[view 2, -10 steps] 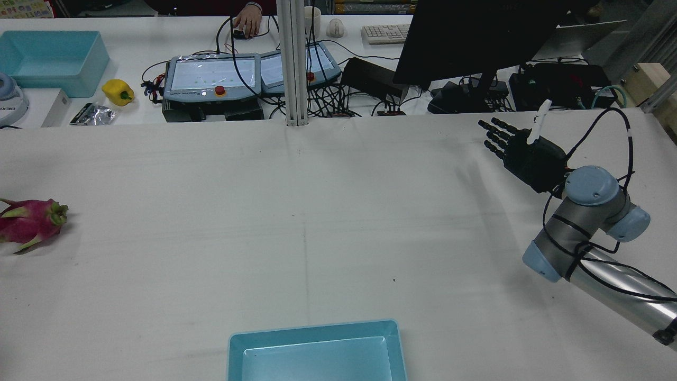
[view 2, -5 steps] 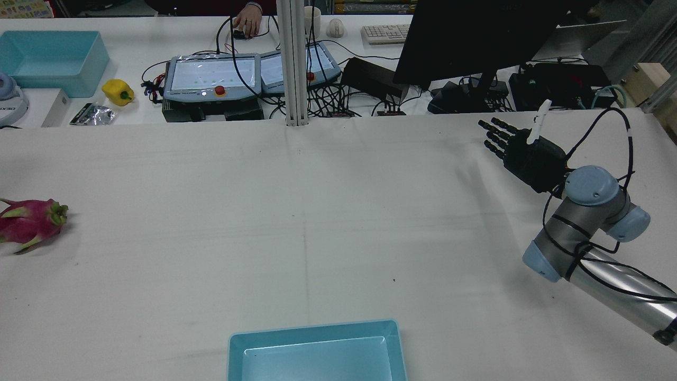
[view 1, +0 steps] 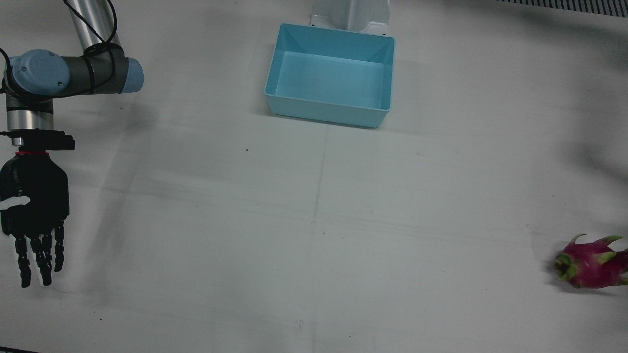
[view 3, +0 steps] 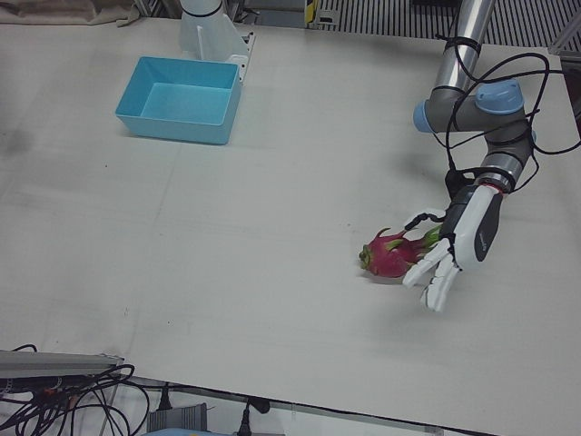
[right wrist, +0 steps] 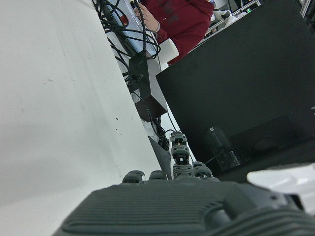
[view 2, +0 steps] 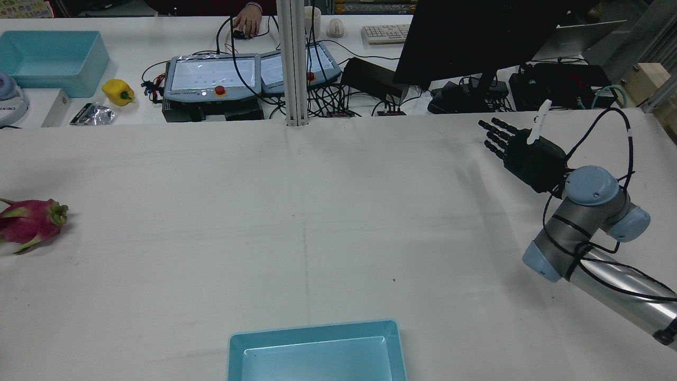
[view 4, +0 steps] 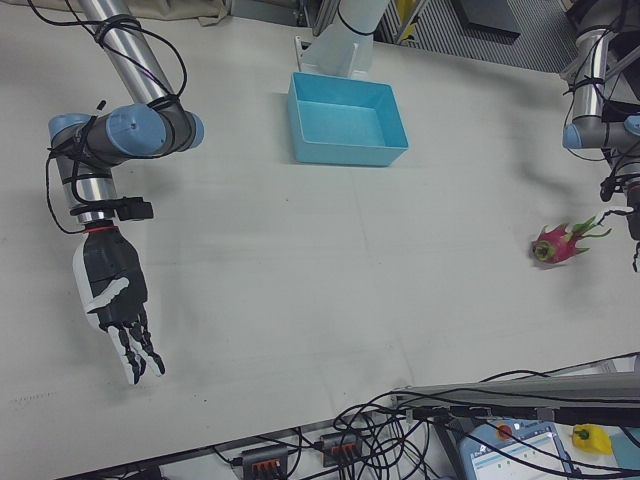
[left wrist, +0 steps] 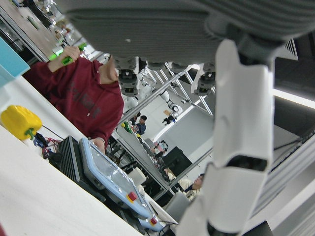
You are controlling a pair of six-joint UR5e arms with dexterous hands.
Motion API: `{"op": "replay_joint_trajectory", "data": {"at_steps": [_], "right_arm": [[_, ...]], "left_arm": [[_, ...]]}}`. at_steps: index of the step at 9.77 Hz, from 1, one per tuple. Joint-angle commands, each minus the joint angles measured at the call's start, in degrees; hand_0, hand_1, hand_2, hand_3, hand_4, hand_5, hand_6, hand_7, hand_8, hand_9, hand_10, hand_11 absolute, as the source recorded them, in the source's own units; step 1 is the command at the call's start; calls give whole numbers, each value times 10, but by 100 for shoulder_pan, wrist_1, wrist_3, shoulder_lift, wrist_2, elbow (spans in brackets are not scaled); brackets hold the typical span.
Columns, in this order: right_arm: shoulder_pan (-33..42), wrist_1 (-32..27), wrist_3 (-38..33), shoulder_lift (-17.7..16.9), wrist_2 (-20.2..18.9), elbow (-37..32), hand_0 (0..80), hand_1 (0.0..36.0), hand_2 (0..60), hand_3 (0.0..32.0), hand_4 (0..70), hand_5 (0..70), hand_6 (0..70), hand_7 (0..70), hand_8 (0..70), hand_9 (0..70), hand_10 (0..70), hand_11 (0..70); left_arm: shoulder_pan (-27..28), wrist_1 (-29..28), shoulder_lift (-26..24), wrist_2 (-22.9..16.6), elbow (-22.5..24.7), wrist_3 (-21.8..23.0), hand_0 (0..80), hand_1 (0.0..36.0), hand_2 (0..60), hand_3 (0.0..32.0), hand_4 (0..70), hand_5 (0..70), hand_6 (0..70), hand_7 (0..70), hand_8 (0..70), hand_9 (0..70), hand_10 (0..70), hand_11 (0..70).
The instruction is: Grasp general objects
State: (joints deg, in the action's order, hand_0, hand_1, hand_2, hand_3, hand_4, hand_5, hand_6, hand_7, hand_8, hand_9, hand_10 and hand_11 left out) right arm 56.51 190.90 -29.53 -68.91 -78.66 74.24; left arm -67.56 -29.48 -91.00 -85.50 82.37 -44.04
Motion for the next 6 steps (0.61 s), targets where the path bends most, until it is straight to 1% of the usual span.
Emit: {"op": "replay_joint_trajectory", "data": {"at_steps": [1,2,3,4,5,6], "right_arm": [[0,0,0,0,0,3,0,0,0,0,0,0,0,0,0,0,0,0],[0,0,0,0,0,3,0,0,0,0,0,0,0,0,0,0,0,0],[0,0,0,0,0,3,0,0,0,0,0,0,0,0,0,0,0,0],[0,0,0,0,0,3,0,0,0,0,0,0,0,0,0,0,0,0],[0,0,0,0,0,3,0,0,0,0,0,0,0,0,0,0,0,0],[0,0,0,0,0,3,0,0,0,0,0,0,0,0,0,0,0,0]], "left_arm": [[58,1012,-348,-1019,709,-430,740,352,206,168,0,0,0,0,0,0,0,0],[24,1572,-357,-1230,1076,-700,747,360,347,196,0,0,0,0,0,0,0,0],[23,2421,-392,-1250,1532,-1225,622,347,344,218,0,0,0,0,0,0,0,0],[-12,2873,-401,-1285,1711,-1413,542,281,296,244,0,0,0,0,0,0,0,0],[-116,3008,-401,-1285,1747,-1423,522,271,334,274,0,0,0,0,0,0,0,0],[-161,3175,-401,-1285,1739,-1580,517,264,331,288,0,0,0,0,0,0,0,0]]}}
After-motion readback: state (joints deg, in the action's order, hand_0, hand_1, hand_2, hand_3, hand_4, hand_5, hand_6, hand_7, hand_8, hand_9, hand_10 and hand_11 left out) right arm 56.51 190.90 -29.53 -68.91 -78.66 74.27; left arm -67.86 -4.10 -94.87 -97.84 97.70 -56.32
